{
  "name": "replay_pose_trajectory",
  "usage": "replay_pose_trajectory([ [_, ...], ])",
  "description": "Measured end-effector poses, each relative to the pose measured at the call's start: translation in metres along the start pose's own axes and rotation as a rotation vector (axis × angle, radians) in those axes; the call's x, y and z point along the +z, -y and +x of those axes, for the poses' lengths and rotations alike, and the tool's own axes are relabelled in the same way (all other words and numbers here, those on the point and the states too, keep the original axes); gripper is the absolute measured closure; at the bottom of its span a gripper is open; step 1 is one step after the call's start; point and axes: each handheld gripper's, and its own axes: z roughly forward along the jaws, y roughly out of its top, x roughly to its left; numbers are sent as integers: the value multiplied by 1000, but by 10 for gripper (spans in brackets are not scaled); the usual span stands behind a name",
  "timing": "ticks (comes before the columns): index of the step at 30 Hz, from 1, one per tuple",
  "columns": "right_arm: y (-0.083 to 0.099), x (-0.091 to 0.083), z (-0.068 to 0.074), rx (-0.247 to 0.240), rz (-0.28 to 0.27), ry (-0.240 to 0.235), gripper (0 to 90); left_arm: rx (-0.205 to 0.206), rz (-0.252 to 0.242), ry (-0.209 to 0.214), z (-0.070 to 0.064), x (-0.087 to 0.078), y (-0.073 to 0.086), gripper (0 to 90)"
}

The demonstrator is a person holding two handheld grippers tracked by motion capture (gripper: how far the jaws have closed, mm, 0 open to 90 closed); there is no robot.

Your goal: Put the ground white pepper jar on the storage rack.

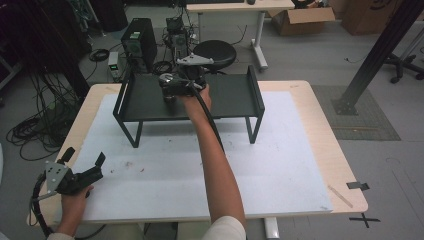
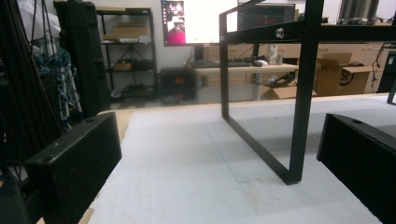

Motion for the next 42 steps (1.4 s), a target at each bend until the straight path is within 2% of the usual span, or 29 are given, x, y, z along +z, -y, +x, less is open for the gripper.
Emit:
replay_pose_trajectory([
  [5, -1, -7, -4, 19, -21, 18, 0, 0, 0, 0, 0, 0, 0, 3],
  [9, -2, -14, -5, -10, -22, 19, 0, 0, 1, 0, 0, 0, 0, 2],
  [15, -5, -24, -7, -18, -34, 23, 0, 1, 1, 1, 0, 0, 0, 2],
  [25, -10, -54, -16, 1, -81, 38, 0, 1, 1, 0, 0, 0, 0, 2],
  [35, -11, -75, -19, -4, -95, 57, 0, 2, 1, 0, 0, 0, 0, 2],
  [42, -4, -92, -21, -9, -109, 67, 0, 2, 1, 1, 0, 0, 0, 2],
])
